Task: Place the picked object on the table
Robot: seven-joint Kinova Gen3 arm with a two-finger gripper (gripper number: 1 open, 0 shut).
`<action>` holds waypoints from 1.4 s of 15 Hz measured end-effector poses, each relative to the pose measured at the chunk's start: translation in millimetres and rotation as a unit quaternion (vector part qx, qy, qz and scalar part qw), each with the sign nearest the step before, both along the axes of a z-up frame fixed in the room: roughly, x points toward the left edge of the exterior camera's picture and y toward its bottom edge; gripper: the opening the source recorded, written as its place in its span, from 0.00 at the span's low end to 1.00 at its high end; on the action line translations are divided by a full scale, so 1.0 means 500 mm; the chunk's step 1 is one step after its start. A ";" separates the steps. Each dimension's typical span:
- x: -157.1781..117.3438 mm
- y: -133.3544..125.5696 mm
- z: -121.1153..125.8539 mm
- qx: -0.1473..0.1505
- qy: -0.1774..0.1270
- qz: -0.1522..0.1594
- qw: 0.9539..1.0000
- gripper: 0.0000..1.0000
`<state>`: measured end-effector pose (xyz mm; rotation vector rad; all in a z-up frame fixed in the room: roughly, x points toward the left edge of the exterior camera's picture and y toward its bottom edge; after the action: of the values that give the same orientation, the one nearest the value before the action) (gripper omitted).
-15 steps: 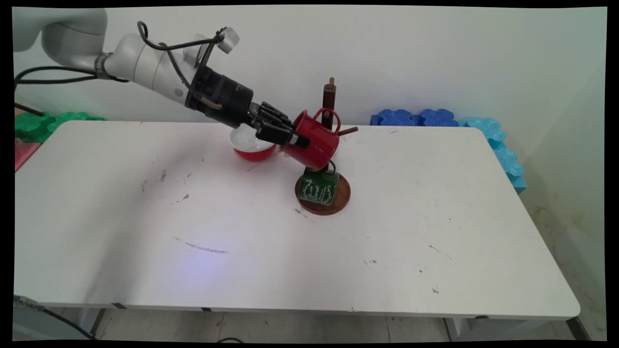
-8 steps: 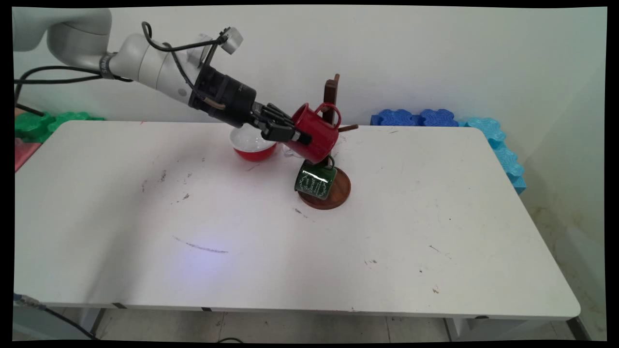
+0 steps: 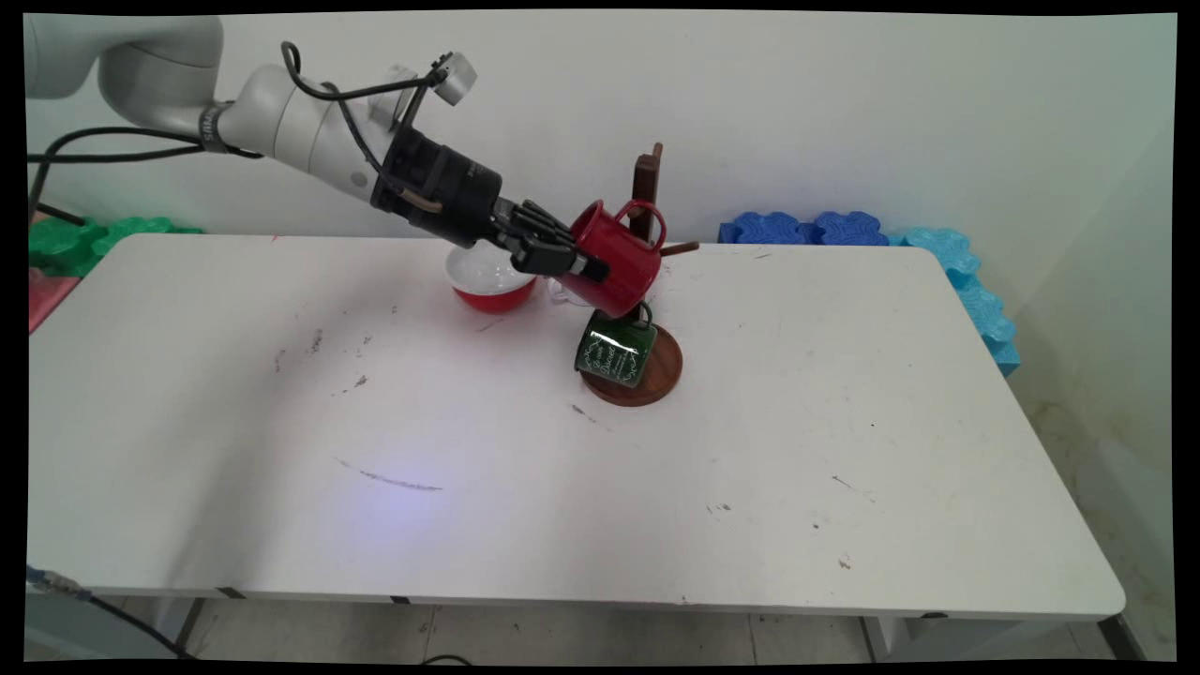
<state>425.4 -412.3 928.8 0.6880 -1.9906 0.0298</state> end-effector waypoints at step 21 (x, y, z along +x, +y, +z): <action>0.006 0.048 0.053 0.025 0.019 -0.001 1.000 0.00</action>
<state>428.2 -388.3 955.5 0.7128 -1.9621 -0.0331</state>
